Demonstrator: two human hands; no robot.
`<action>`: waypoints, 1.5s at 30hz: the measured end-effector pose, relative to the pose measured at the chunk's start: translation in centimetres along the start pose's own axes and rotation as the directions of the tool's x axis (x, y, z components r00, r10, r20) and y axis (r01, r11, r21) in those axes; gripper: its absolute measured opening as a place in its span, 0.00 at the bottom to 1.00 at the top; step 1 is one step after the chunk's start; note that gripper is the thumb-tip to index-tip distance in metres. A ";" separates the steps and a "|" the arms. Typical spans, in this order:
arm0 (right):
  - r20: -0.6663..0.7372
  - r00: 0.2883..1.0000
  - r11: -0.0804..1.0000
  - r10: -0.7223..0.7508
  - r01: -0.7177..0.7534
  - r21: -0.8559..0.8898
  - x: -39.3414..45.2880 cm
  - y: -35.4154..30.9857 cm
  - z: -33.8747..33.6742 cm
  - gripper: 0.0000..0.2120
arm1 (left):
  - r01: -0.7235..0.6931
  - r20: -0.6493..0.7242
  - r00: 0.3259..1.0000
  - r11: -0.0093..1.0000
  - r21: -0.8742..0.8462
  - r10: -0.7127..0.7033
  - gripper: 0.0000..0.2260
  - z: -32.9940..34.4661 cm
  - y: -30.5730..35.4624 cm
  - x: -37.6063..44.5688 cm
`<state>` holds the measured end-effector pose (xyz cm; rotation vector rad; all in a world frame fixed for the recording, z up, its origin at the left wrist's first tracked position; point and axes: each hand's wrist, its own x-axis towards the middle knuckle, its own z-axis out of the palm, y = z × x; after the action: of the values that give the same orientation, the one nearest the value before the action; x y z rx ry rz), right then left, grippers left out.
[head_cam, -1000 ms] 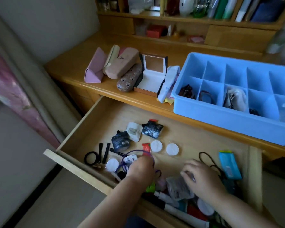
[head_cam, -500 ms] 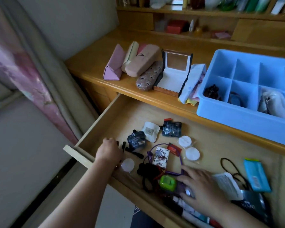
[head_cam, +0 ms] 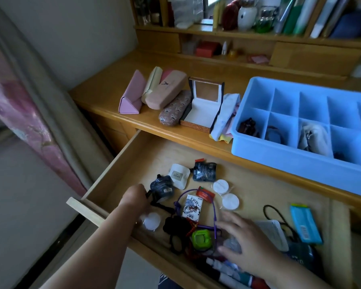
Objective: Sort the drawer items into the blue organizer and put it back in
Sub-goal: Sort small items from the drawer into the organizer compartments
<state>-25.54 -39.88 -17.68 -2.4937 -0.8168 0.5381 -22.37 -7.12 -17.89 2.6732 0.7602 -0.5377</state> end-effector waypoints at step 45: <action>-0.175 0.889 0.810 0.423 -0.457 -0.368 5.7 -1.6 -21.7 0.40 | -0.395 -0.271 0.913 0.822 -0.411 0.304 0.15 3.0 5.0 -10.5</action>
<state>-11.34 -41.71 -0.30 -3.0930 -0.3213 0.4396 -28.69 -16.97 -15.00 2.3458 0.3570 0.0086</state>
